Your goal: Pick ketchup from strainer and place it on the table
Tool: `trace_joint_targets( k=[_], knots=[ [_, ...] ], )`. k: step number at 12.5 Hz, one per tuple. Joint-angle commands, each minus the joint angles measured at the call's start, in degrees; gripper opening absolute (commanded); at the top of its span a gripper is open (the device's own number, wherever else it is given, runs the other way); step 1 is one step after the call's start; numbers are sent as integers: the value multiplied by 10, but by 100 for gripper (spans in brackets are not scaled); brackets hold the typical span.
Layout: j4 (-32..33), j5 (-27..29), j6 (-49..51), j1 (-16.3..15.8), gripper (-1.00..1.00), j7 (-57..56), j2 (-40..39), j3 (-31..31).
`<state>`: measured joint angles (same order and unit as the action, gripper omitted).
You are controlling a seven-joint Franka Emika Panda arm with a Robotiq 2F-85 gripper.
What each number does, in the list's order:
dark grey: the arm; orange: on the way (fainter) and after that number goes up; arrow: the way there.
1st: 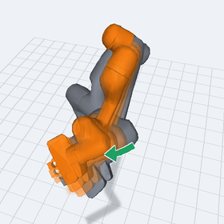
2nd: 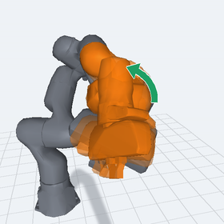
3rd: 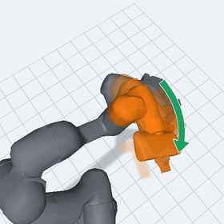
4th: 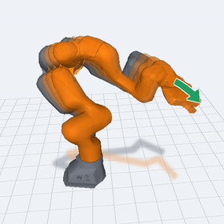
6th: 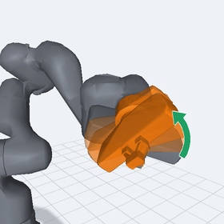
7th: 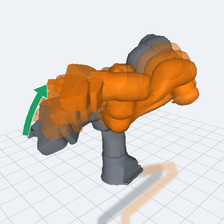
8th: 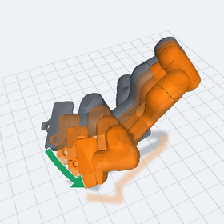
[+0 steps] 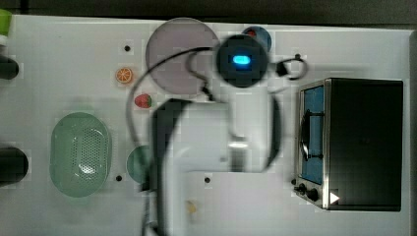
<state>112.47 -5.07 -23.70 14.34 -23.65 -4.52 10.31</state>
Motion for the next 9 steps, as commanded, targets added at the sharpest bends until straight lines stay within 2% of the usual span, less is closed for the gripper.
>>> trace_joint_targets(
  k=[1, 5, 9],
  knots=[
    [35, 5, -11, -14, 13, -57, 10, -13],
    [113, 5, -72, -14, 13, -57, 7, -32],
    [212, 5, -211, -16, 13, -54, -12, -31]
  ],
)
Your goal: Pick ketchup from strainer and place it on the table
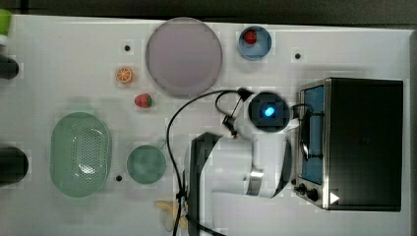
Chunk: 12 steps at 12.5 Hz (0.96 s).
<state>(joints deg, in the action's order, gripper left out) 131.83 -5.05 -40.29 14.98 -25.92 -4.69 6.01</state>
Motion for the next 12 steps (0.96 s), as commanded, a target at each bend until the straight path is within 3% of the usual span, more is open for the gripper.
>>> trace_joint_targets(
  k=[1, 4, 8, 12],
  knots=[
    [33, 4, -77, -23, 13, -31, -22, 12],
    [40, 4, -133, -23, 19, -31, -69, 15],
    [33, 4, -155, -23, 99, -29, -76, 18],
    [-38, 4, -56, -23, 100, 45, -15, 27]
  ],
)
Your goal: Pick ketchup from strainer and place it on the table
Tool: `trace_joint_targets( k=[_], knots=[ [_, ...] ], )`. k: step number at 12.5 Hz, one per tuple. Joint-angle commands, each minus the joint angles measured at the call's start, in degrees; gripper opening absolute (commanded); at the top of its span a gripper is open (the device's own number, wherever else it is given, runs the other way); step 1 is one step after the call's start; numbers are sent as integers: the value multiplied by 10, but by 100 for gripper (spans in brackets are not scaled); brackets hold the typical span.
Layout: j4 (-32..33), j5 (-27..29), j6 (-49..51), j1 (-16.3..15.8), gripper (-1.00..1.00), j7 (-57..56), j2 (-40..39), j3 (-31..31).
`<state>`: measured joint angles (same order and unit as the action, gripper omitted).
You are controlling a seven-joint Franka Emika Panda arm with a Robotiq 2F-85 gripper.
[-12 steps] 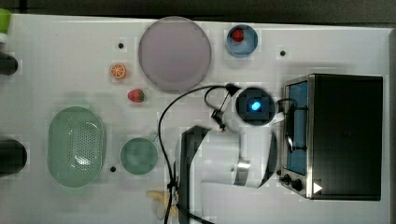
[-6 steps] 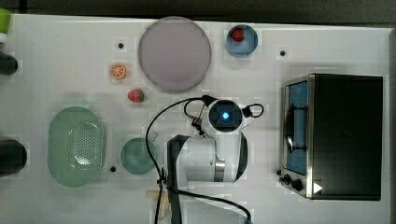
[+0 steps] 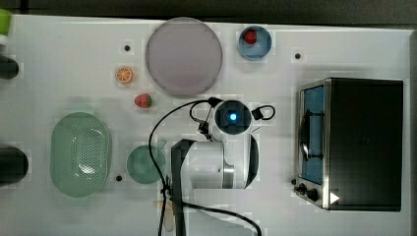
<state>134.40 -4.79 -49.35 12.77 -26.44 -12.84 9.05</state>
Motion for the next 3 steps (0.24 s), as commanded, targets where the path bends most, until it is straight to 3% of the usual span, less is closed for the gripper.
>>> trace_joint_targets(
  k=[1, 3],
  knots=[
    [-95, 2, 90, -1, 100, 91, 80, -2],
    [-168, 2, 208, -1, 100, 163, 98, 0]
  ],
)
